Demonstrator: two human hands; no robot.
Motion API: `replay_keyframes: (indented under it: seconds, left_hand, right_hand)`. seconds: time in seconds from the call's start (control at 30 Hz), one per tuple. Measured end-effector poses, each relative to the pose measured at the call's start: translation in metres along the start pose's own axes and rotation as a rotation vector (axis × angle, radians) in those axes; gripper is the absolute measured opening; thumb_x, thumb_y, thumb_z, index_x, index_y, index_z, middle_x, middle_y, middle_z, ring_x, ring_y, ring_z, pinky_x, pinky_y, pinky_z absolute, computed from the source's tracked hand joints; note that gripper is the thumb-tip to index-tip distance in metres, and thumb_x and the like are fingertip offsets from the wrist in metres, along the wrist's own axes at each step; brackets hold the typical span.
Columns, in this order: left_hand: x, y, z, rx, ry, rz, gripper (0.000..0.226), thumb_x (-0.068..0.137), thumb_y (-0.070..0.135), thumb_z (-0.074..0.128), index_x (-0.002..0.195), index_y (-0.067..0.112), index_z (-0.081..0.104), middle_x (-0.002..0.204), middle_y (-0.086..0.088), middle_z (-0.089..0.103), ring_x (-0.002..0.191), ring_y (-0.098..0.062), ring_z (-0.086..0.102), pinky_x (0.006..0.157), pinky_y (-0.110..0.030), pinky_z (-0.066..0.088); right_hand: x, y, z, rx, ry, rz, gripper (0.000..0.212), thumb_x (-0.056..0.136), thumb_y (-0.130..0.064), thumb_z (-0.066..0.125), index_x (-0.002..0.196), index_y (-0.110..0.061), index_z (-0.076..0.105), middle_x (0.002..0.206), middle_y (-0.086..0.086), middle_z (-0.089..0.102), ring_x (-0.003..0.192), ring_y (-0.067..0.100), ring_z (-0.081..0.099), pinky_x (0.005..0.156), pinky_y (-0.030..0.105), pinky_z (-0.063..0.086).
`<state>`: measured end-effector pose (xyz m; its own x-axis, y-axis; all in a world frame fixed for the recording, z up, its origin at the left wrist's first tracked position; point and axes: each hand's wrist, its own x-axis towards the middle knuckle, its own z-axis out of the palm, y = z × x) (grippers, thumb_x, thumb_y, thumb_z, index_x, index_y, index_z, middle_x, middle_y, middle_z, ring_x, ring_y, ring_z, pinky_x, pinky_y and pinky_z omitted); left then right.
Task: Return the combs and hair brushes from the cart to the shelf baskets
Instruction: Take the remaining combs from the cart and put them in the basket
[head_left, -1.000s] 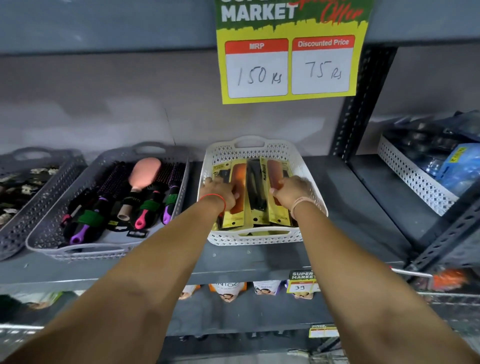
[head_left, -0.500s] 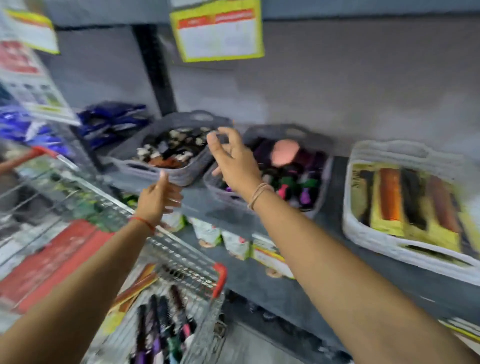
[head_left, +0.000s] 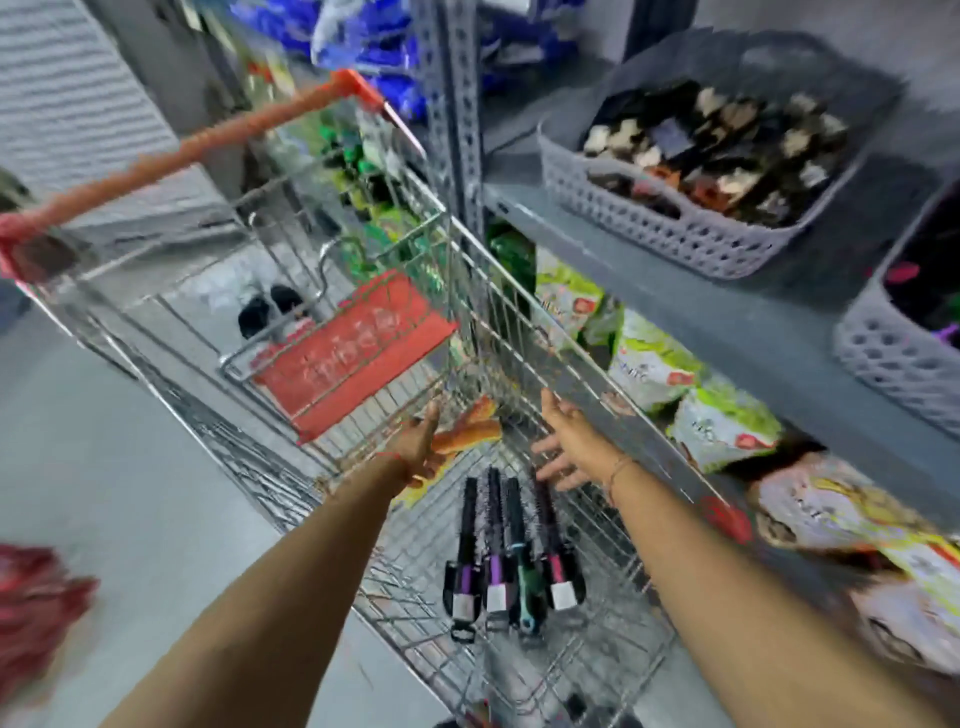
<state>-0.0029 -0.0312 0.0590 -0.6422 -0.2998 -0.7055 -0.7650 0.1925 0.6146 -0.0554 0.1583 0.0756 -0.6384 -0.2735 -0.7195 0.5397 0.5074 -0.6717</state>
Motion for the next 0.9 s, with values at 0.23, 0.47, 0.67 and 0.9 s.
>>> replay_keyframes:
  seconds: [0.23,0.47,0.67,0.9]
  left_hand:
    - [0.085,-0.052,0.01,0.431,0.082,-0.081,0.058,0.094,0.037,0.043,0.144,0.01,0.03,0.123,-0.022,0.058,0.11,-0.032,0.057,0.079,-0.032,0.047]
    - [0.165,-0.094,0.02,0.583,0.166,-0.032,0.051,0.092,0.024,0.05,0.141,0.013,0.04,0.144,-0.012,0.047,0.127,-0.029,0.05,0.103,-0.03,0.037]
    - [0.228,-0.094,0.05,1.012,0.147,0.238,0.065,0.092,0.018,0.044,0.15,0.017,0.013,0.159,-0.007,0.018,0.145,-0.032,0.017,0.113,-0.051,0.03]
    - [0.234,-0.087,0.045,0.776,0.269,0.199,0.039,0.081,0.028,0.06,0.115,0.011,0.057,0.112,-0.017,0.063,0.109,-0.035,0.059,0.087,-0.039,0.047]
  right_hand:
    - [0.086,0.079,0.02,-0.255,0.023,0.067,0.028,0.094,-0.033,0.045,0.072,-0.016,0.045,0.07,0.003,0.046,0.057,0.012,0.042,0.05,0.017,0.034]
    - [0.134,0.137,0.037,-0.442,0.262,-0.043,0.043,0.09,-0.03,0.055,0.122,-0.001,0.052,0.12,0.021,0.059,0.113,0.03,0.052,0.087,0.033,0.039]
    - [0.145,0.15,0.038,-0.608,0.369,-0.103,0.047,0.093,-0.037,0.044,0.129,-0.007,0.042,0.129,0.015,0.049,0.093,0.019,0.052,0.074,0.03,0.047]
    - [0.149,0.154,0.043,-0.656,0.463,-0.241,0.047,0.09,-0.032,0.051,0.125,-0.001,0.049,0.132,0.018,0.052,0.116,0.033,0.054,0.095,0.04,0.047]
